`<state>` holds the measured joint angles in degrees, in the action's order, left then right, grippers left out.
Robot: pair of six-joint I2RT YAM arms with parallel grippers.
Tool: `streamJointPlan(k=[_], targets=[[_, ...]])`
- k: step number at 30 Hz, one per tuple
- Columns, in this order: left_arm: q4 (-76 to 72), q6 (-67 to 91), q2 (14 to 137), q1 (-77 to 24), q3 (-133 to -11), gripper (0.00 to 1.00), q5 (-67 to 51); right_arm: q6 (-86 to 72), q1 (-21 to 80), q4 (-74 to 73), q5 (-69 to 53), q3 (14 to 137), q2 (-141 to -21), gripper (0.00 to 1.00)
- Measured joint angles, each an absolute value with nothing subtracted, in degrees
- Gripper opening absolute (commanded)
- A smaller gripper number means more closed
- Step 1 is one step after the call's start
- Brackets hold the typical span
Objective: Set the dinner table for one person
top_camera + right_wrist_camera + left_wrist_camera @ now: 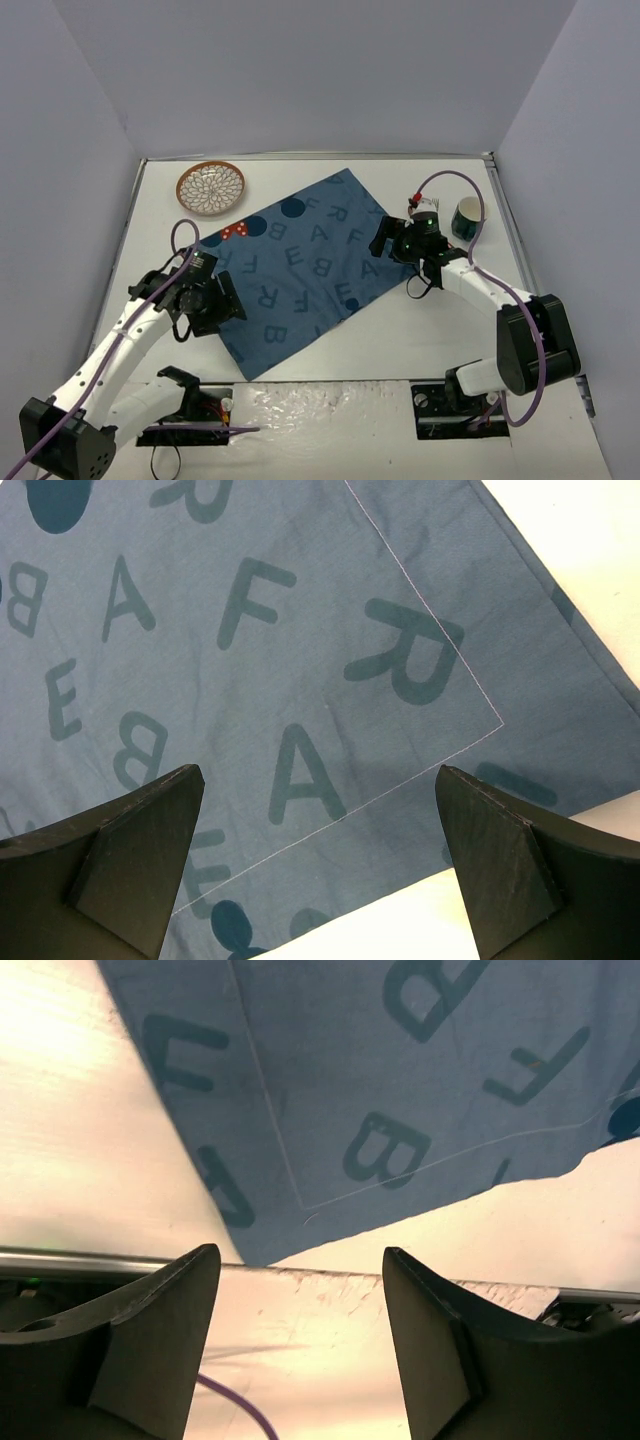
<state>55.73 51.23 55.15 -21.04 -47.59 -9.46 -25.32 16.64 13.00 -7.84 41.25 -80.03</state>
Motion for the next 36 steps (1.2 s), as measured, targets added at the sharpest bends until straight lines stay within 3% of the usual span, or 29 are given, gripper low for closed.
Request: streamJointPlan(k=[6, 11, 16, 22, 36], targets=[[59.14, 49.63, 53.29, -21.1, -49.66, 0.73, -7.31, -24.37, 16.64, 12.61, -7.32, 41.37, -80.03, 0.98], [51.3, 47.73, 61.36, -21.1, -49.84, 0.73, -7.16, -23.5, 16.64, 11.18, -6.82, 43.96, -81.25, 0.96], [39.45, 45.68, 78.76, -21.04, -51.01, 0.67, -7.18, -23.03, 16.6, 11.37, -6.85, 48.27, -86.05, 0.94], [32.64, 44.15, 89.99, -19.95, -51.95, 0.58, -7.13, -22.92, 16.11, 11.41, -6.83, 48.71, -91.48, 0.92], [24.2, 44.38, 82.11, -13.42, -42.79, 0.57, -11.35, -26.92, 6.78, 19.88, -10.23, 43.88, -94.85, 0.92]])
